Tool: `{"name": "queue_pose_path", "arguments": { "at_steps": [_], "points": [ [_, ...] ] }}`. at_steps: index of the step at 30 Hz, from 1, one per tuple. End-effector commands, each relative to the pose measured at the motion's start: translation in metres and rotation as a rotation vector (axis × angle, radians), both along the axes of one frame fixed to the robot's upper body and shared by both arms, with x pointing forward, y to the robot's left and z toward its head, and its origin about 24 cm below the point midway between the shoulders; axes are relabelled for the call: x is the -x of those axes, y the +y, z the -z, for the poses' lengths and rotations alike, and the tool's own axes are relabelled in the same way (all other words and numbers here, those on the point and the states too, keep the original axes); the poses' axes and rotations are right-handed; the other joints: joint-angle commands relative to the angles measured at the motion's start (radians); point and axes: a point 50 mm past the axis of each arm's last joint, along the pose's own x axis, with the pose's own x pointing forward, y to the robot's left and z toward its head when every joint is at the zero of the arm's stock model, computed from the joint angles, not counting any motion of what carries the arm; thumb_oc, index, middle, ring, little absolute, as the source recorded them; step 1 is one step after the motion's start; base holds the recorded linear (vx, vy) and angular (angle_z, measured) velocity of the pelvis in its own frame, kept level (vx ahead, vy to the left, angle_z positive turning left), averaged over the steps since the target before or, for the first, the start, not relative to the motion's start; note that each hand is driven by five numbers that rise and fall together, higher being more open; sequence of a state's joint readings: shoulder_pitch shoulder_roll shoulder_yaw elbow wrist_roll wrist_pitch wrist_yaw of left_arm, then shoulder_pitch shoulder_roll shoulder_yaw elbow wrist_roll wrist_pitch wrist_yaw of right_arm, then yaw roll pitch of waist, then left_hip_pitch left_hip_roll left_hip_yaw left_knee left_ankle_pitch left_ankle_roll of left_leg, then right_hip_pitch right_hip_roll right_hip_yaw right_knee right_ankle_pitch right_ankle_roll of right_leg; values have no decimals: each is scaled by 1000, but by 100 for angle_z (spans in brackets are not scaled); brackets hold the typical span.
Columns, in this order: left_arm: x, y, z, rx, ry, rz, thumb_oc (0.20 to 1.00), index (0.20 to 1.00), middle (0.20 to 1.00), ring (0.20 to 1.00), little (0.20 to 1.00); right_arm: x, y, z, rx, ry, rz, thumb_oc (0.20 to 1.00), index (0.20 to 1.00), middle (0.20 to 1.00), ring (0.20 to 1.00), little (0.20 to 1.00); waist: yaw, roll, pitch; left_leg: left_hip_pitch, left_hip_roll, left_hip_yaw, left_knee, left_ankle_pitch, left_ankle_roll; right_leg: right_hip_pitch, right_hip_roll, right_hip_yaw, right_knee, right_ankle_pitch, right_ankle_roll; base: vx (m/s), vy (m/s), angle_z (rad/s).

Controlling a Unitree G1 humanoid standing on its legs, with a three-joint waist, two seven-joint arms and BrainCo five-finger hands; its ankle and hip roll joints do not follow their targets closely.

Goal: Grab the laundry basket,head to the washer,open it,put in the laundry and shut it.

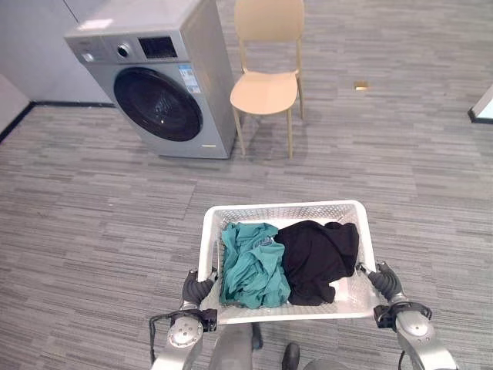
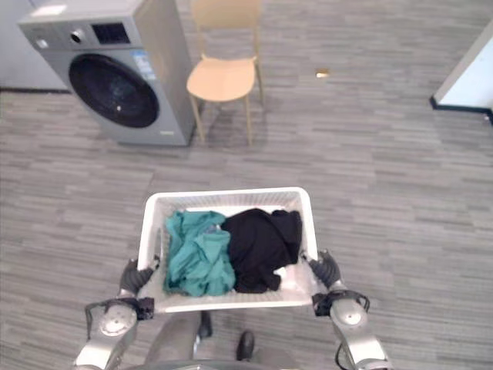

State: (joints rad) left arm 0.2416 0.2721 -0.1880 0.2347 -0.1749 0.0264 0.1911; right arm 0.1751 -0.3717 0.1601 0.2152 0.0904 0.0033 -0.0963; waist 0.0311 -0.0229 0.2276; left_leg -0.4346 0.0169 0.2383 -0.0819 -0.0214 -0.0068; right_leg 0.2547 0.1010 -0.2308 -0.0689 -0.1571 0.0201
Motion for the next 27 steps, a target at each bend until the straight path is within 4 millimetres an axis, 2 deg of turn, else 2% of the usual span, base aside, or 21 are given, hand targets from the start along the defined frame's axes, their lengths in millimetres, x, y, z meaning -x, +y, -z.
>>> {"name": "queue_pose_path", "arguments": {
  "at_steps": [1, 4, 5, 6, 7, 8, 10, 11, 12, 13, 14, 17, 19, 21, 22, 23, 24, 26, 27],
  "points": [
    [-34, -18, -49, 112, -278, 176, 200, 200, 200, 200, 200, -16, 6, -45, -143, -260, 0, 200, 200, 200, 200, 200, -24, 28, -43, 186, 106, 17, -5, 164, -103, -24, -134, 67, 51, -27, 73, 774, 197, -60],
    [-33, -16, -51, 103, -283, 187, 200, 200, 200, 200, 200, -15, 11, -42, -146, -244, -23, 200, 200, 200, 200, 200, -5, 25, -70, 195, 138, 21, 26, 225, -99, 53, -149, 120, 61, -79, 90, 749, 257, -90],
    [-34, -16, -52, 102, -282, 193, 200, 200, 200, 200, 200, -15, 12, -42, -147, -243, -27, 200, 200, 200, 200, 200, -5, 15, -79, 185, 132, 20, 57, 221, -91, 55, -168, 125, 83, -82, 97, 710, 324, -17],
    [-37, -15, -54, 86, -285, 216, 200, 200, 200, 200, 200, -14, 15, -40, -153, -232, -32, 200, 200, 200, 200, 200, -7, -21, -89, 171, 101, 21, 154, 173, -65, 37, -214, 139, 170, -34, 124, 832, 500, -45],
    [-43, -9, -59, 49, -307, 218, 200, 200, 200, 200, 200, -18, 22, -41, -160, -245, -63, 200, 200, 200, 200, 200, -9, -49, -85, 184, 65, 42, 198, 87, -18, -77, -257, 164, 380, 111, 162, 671, 433, -55],
    [-43, -9, -59, 49, -307, 218, 200, 200, 200, 200, 200, -18, 22, -41, -161, -245, -63, 200, 200, 200, 200, 200, -8, -49, -86, 183, 65, 44, 199, 85, -17, -80, -258, 166, 382, 111, 163, 387, 325, -60],
    [-47, -7, -64, 32, -328, 218, 200, 200, 200, 200, 200, -22, 27, -43, -156, -253, -86, 200, 200, 200, 200, 200, -13, -43, -73, 226, 56, 55, 195, 47, 5, -190, -279, 137, 481, 183, 162, 267, 199, -13],
    [-50, -7, -66, 31, -339, 220, 200, 200, 200, 200, 200, -23, 27, -44, -148, -256, -98, 200, 200, 200, 200, 200, -31, -30, -55, 290, 37, 46, 164, 26, 13, -287, -230, 125, 466, 129, 137, 299, 194, -12],
    [-50, -7, -66, 31, -339, 220, 200, 200, 200, 200, 200, -23, 27, -44, -148, -256, -98, 200, 200, 200, 200, 200, -30, -28, -57, 288, 40, 46, 163, 29, 12, -289, -227, 125, 463, 133, 136, 317, 175, -17],
    [-50, -8, -65, 34, -336, 217, 200, 200, 200, 200, 200, -24, 27, -44, -145, -255, -97, 200, 200, 200, 200, 200, -46, -15, -38, 332, 32, 32, 144, 20, 15, -342, -182, 121, 441, 78, 120, 186, 71, 28],
    [-50, -7, -66, 34, -339, 218, 200, 200, 200, 200, 200, -25, 24, -45, -142, -256, -90, 200, 200, 200, 200, 200, -51, -13, -33, 345, 24, 25, 141, 10, 16, -359, -168, 115, 402, 58, 115, 286, 96, 40],
    [-52, -8, -63, 39, -331, 198, 200, 200, 200, 200, 200, -27, 23, -44, -155, -254, -76, 200, 200, 200, 200, 200, -74, -17, -7, 409, -10, -12, 129, -25, 14, -415, -122, 120, 266, 70, 102, 281, 15, 66],
    [-50, -10, -62, 46, -327, 212, 200, 200, 200, 200, 200, -21, 19, -41, -157, -237, -62, 200, 200, 200, 200, 200, -74, -35, -6, 417, -31, -42, 170, -57, 12, -354, -123, 136, 199, 75, 86, 227, -59, 111],
    [-47, -15, -60, 56, -322, 235, 200, 200, 200, 200, 200, -16, 13, -41, -149, -235, -45, 200, 200, 200, 200, 200, -80, -37, -13, 408, -27, -47, 218, -85, -11, -320, -122, 131, 173, 77, 69, 189, -88, 162],
    [-47, -18, -60, 78, -323, 245, 200, 200, 200, 200, 200, -15, 5, -41, -128, -237, -20, 200, 200, 200, 200, 200, -76, -40, -11, 374, -16, -42, 330, -87, -36, -299, -140, 105, 156, 79, 56, 149, -69, 74],
    [-47, -18, -60, 79, -323, 245, 200, 200, 200, 200, 200, -15, 5, -41, -128, -237, -20, 200, 200, 200, 200, 200, -80, -37, -12, 365, -13, -46, 343, -93, -37, -299, -137, 101, 155, 79, 55, 141, -18, 96],
    [-48, -19, -60, 85, -322, 244, 200, 200, 200, 200, 200, -17, 1, -43, -113, -245, -9, 200, 200, 200, 200, 200, -76, -40, -7, 322, 18, -40, 396, -77, -48, -270, -148, 82, 135, 69, 49, 84, 32, 96],
    [-47, -20, -59, 88, -314, 248, 200, 200, 200, 200, 200, -16, -2, -44, -108, -244, 3, 200, 200, 200, 200, 200, -78, -38, -13, 313, 63, -18, 358, -74, -42, -247, -158, 59, 119, 58, 53, 106, 67, 62],
    [-47, -21, -59, 88, -314, 248, 200, 200, 200, 200, 200, -16, -2, -44, -108, -244, 3, 200, 200, 200, 200, 200, -78, -38, -13, 314, 63, -18, 355, -73, -42, -246, -158, 58, 118, 58, 53, 88, 86, 0]
  ]
}}
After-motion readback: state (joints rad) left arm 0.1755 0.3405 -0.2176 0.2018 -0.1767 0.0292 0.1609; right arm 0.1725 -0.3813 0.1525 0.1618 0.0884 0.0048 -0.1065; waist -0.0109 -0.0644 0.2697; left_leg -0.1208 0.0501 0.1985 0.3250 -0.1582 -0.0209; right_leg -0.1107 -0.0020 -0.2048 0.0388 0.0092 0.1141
